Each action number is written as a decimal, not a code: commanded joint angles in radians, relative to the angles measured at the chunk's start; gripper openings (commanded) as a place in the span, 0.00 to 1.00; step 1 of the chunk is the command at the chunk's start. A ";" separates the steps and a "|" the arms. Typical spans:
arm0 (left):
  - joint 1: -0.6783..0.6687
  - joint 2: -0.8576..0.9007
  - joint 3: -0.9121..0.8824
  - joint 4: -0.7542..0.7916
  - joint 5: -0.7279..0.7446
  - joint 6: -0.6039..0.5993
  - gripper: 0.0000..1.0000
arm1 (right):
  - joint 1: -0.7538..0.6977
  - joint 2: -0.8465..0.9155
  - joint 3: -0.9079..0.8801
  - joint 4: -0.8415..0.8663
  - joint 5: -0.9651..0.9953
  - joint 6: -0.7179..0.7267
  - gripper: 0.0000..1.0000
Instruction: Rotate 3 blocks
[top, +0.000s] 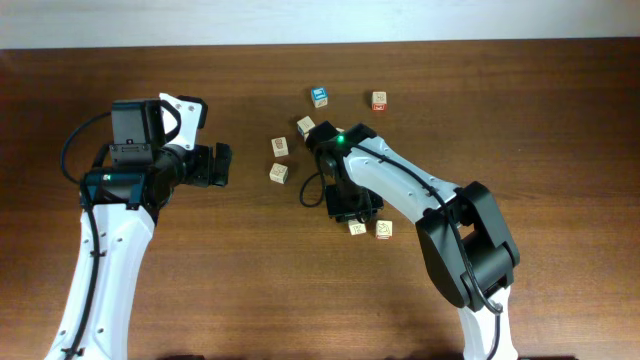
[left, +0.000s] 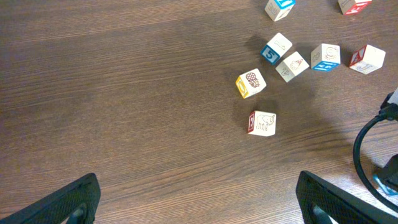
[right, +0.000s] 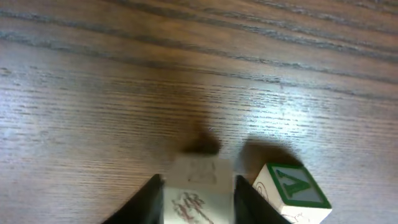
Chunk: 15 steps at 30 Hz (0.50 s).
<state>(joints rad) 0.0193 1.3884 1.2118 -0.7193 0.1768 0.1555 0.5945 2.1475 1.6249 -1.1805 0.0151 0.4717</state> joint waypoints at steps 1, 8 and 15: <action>0.003 0.003 0.019 -0.001 0.011 -0.012 0.99 | 0.001 -0.019 -0.006 -0.001 0.014 0.005 0.41; 0.003 0.003 0.019 -0.001 0.011 -0.012 0.99 | -0.001 -0.023 0.252 0.012 -0.006 -0.048 0.46; 0.003 0.003 0.019 0.009 0.013 -0.012 0.99 | 0.047 0.101 0.254 0.452 -0.104 0.229 0.52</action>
<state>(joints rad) 0.0193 1.3888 1.2121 -0.7197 0.1764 0.1555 0.6052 2.2089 1.8740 -0.7506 -0.0814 0.6281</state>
